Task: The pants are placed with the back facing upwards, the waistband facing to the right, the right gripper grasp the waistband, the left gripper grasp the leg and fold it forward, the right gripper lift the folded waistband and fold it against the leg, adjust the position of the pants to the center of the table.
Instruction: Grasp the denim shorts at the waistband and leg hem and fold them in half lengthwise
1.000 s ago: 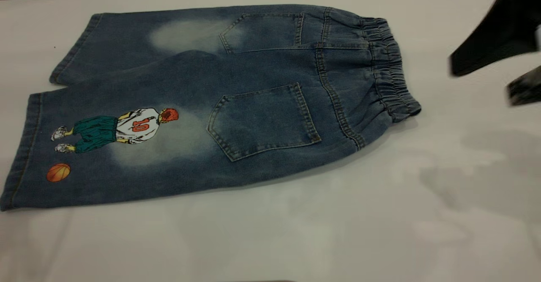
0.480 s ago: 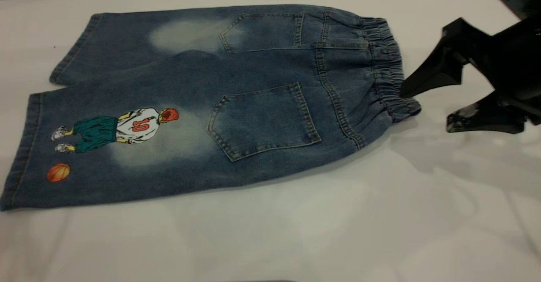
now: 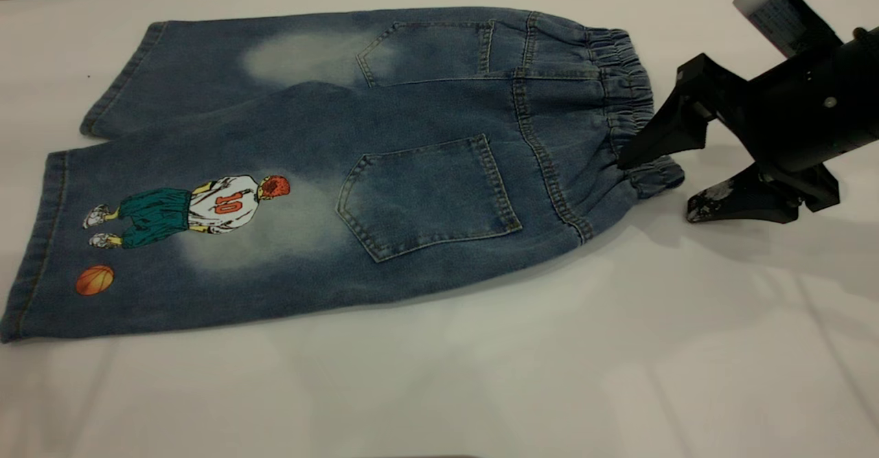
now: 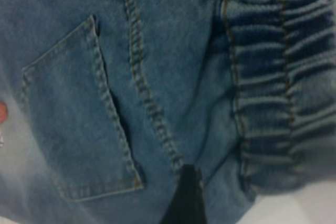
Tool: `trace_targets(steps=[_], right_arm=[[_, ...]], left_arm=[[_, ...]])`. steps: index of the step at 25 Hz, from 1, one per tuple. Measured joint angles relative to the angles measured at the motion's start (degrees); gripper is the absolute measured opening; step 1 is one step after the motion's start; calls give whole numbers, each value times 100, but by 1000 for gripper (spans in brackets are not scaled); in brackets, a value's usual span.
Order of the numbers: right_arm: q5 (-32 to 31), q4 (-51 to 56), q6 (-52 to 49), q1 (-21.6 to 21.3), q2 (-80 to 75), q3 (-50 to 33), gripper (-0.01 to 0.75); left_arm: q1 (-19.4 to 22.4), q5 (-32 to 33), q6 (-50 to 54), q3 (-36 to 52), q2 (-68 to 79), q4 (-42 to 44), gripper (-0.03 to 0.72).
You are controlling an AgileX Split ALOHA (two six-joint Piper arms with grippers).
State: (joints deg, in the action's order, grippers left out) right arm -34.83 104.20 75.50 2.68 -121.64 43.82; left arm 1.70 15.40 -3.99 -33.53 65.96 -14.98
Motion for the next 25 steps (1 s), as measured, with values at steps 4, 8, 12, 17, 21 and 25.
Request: trace_targets(steps=[4, 8, 12, 17, 21, 25], right_arm=[[-60, 11, 24, 0, -156, 188, 588], [-94, 23, 18, 0, -227, 335, 585], [-48, 23, -28, 0, -237, 348, 524], [-4, -4, -69, 0, -276, 348, 250], [-168, -101, -69, 0, -276, 348, 48], [-291, -137, -64, 0, -276, 354, 34]], left_arm=[[0, 0, 0, 0, 0, 0, 485], [0, -2, 0, 0, 0, 0, 485], [0, -7, 0, 0, 0, 0, 485], [0, -2, 0, 0, 0, 0, 485], [0, 146, 0, 0, 0, 0, 485], [0, 788, 0, 0, 154, 99, 485]])
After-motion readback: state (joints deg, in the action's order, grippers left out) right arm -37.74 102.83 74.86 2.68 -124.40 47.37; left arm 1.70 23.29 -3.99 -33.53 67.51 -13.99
